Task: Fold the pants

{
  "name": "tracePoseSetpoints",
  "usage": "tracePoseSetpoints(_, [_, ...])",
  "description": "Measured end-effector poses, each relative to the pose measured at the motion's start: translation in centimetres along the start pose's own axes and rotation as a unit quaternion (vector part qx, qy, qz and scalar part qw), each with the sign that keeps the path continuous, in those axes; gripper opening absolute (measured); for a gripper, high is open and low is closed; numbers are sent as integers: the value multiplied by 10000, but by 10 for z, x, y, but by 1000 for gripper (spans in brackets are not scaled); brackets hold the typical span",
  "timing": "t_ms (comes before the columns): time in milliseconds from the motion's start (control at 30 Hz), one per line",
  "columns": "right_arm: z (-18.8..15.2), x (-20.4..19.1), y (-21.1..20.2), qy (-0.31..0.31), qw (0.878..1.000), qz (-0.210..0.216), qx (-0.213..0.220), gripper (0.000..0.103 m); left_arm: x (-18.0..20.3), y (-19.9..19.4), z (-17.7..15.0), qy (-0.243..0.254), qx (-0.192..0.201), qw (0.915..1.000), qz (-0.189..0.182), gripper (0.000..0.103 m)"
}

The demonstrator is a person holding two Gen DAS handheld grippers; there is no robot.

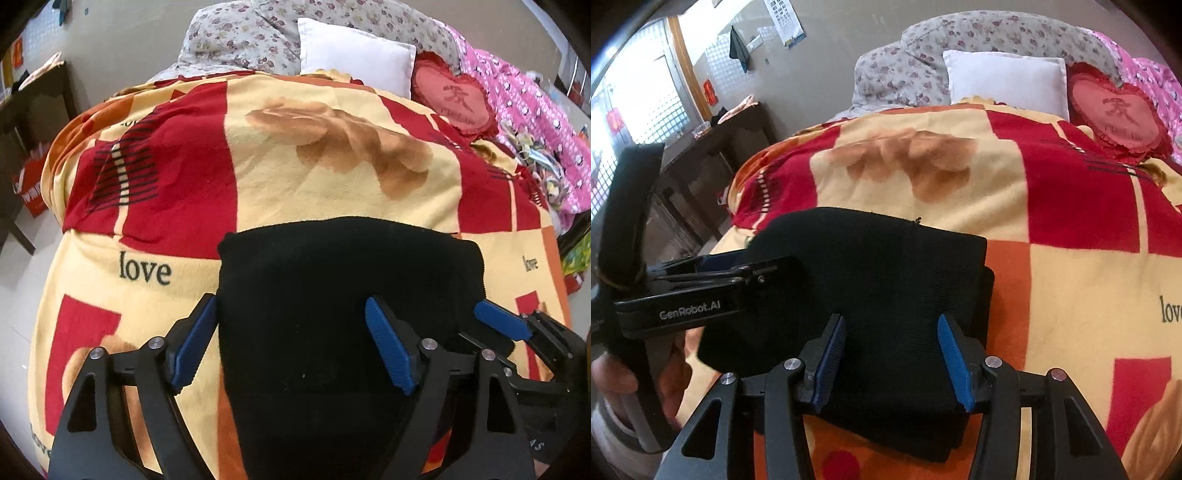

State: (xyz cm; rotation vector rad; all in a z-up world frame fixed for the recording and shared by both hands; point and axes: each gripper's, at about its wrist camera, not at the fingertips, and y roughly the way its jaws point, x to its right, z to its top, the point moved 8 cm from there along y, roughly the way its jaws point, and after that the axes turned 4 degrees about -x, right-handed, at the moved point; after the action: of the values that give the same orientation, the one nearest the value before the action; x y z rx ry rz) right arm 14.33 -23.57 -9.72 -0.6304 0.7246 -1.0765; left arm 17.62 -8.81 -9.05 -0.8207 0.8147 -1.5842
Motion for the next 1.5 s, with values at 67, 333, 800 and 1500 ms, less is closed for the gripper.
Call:
tracePoseSetpoints(67, [0, -3, 2, -187, 9997, -156, -39, 52, 1, 1, 1, 32, 20, 10000, 55, 82])
tracePoseSetpoints(333, [-3, -12, -34, -9, 9997, -18, 225, 52, 1, -26, -10, 66, 320, 9994, 99, 82])
tracePoseSetpoints(800, [-23, -14, -76, 375, 9969, -383, 583, 52, 3, -80, -55, 70, 799, 9959, 429, 82])
tracePoseSetpoints(1500, [-24, -31, -84, 268, 9974, -363, 565, 52, -6, -99, -71, -105, 965, 9940, 504, 82])
